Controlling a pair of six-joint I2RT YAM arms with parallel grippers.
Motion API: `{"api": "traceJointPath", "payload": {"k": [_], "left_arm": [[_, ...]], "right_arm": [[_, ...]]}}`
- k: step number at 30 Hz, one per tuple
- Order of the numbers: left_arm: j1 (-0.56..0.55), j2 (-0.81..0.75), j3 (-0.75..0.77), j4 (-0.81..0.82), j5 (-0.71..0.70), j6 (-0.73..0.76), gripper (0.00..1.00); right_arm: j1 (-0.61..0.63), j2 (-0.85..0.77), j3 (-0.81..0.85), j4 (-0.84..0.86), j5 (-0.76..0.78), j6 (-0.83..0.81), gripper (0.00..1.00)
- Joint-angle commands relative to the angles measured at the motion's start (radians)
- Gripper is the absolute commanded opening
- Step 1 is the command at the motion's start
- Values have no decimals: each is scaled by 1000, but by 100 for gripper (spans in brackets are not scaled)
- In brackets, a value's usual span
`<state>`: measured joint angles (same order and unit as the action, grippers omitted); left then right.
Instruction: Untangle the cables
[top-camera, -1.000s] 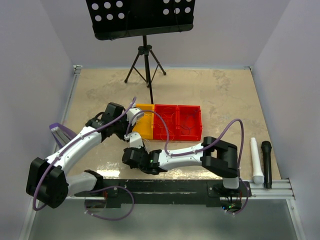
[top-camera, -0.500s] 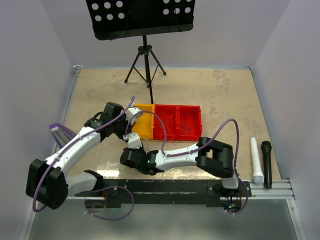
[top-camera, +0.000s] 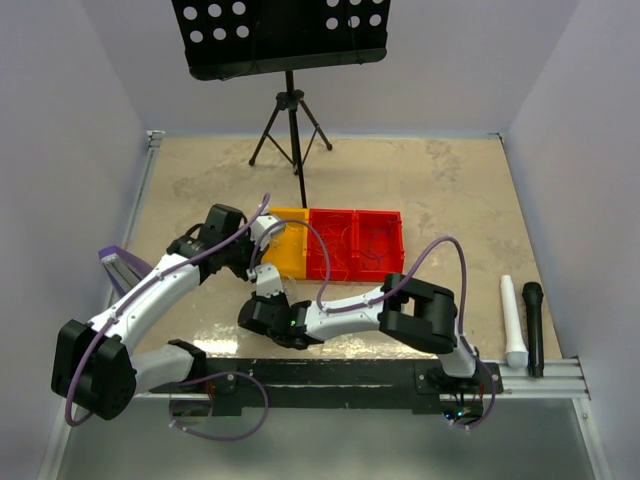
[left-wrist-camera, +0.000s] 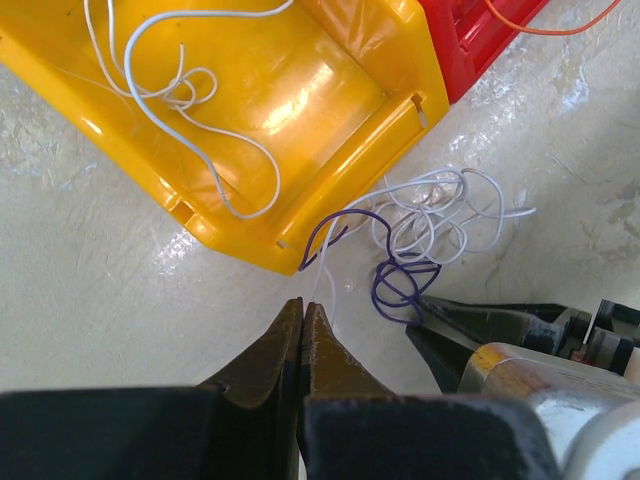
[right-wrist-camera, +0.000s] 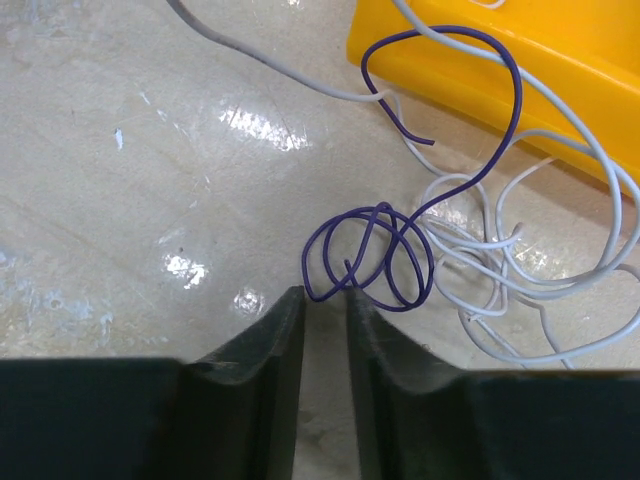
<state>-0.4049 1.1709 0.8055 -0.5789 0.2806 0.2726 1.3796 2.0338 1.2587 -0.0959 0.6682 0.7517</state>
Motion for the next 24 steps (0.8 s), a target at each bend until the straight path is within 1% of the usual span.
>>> {"api": "traceJointPath", "payload": {"k": [1, 3, 8, 14, 19, 24], "left_arm": [[-14, -33, 26, -10, 80, -15, 0], [-14, -31, 35, -16, 81, -13, 0], [-14, -33, 63, -44, 92, -7, 0], [-14, -34, 133, -143, 120, 13, 0], [-14, -43, 195, -223, 121, 37, 0], [-14, -59, 213, -254, 106, 62, 0]], "right_arm": [[-17, 19, 31, 19, -13, 0, 17], [-16, 2, 15, 13, -6, 9, 0], [-13, -112, -68, 27, 30, 23, 0], [-11, -228, -156, 62, 53, 17, 0], [-5, -323, -241, 56, 57, 64, 0], [-2, -449, -332, 21, 65, 133, 0]]}}
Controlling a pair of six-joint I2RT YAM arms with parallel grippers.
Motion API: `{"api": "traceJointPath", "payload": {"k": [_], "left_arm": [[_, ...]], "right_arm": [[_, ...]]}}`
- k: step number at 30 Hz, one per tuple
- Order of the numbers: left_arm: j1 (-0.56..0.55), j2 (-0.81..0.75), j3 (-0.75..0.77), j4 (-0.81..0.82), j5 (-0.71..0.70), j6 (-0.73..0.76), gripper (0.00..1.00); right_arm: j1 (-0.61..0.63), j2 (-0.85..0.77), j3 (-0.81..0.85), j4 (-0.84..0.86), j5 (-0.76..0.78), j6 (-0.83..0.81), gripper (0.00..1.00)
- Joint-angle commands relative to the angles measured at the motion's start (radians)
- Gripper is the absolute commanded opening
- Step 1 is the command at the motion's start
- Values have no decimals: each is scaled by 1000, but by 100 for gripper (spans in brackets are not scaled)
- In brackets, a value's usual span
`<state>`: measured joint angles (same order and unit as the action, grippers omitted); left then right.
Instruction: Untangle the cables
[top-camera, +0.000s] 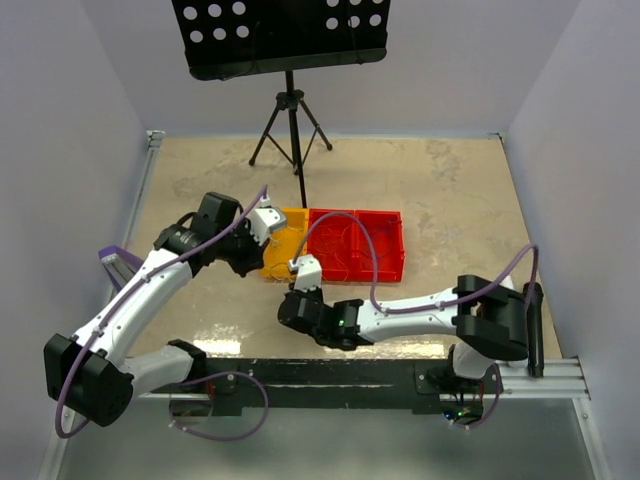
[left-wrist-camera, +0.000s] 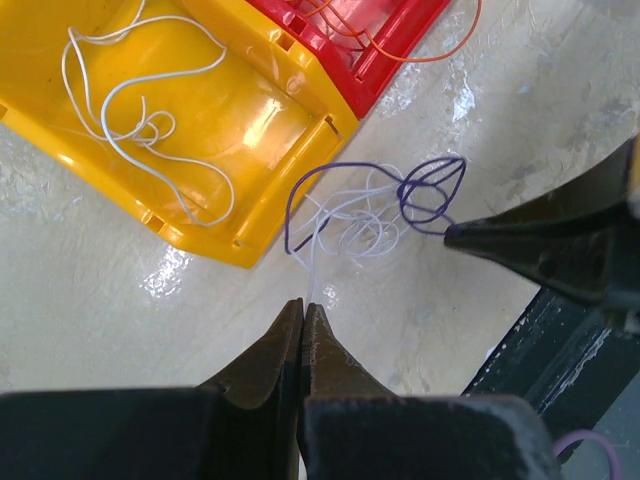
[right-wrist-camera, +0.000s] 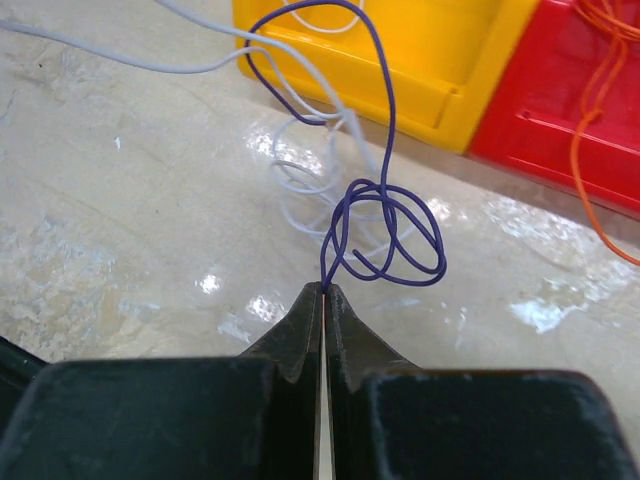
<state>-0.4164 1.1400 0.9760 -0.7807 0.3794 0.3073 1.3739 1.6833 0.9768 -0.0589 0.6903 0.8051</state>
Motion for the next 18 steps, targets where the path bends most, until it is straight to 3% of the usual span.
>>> {"api": "traceJointPath", "payload": {"k": [1, 7, 14, 18], "left_arm": [[-2, -32, 43, -54, 1, 30, 0], [-2, -26, 41, -52, -39, 39, 0], [-2, -36, 49, -69, -48, 53, 0], [-2, -46, 66, -106, -50, 75, 0]], "right_arm": [[7, -132, -65, -28, 49, 97, 0], [8, -436, -70, -166, 168, 157, 0], [8, -721, 169, -403, 461, 92, 0], [5, -749, 305, -452, 560, -6, 0]]}}
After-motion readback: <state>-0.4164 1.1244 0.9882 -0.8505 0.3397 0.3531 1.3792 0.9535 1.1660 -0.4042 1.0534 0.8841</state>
